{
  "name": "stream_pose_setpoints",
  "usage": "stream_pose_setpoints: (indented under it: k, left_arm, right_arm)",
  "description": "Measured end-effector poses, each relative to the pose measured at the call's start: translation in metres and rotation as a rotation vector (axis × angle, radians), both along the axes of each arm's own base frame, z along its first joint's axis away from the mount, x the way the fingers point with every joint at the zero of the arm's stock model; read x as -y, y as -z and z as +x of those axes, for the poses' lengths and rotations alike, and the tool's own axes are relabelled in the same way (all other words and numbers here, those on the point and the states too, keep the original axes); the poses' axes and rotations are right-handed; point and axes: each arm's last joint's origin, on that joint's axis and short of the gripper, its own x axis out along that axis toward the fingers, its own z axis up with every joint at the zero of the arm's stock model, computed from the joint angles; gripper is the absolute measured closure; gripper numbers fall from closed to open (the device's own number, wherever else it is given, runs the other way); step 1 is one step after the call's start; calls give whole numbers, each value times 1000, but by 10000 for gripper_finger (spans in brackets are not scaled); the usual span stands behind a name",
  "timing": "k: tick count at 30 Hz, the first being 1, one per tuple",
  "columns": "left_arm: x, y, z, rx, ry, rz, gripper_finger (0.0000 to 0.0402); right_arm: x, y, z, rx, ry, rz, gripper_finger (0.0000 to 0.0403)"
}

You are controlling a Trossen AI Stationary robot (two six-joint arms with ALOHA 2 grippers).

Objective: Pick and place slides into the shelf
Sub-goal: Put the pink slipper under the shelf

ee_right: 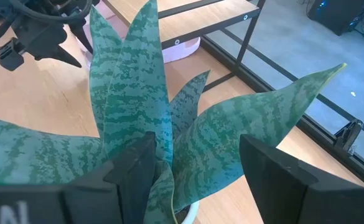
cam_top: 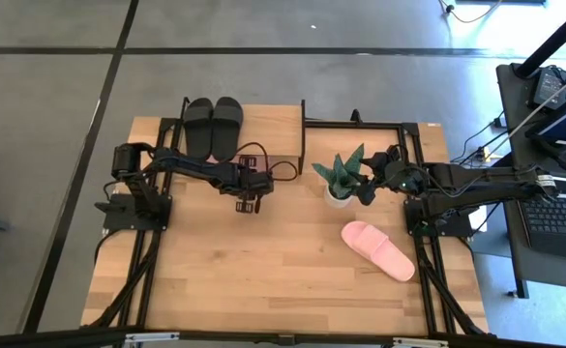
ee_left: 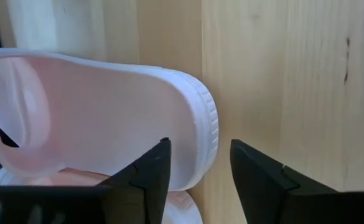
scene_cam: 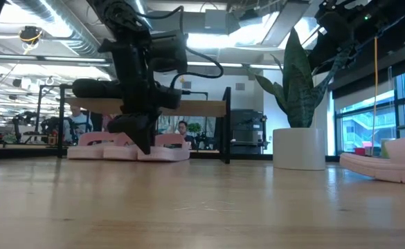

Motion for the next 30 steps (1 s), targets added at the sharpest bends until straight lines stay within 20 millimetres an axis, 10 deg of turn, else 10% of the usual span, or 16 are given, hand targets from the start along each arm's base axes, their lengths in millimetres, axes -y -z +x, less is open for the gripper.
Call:
stream_pose_setpoints:
  k: [10, 30]
  left_arm:
    - [27, -24, 5, 120, 15, -157, 239]
    - [54, -186, -72, 912, 142, -532, 239]
  right_arm:
    - [0, 0, 0, -3, -1, 0, 171]
    - [0, 2, 1, -18, -4, -3, 171]
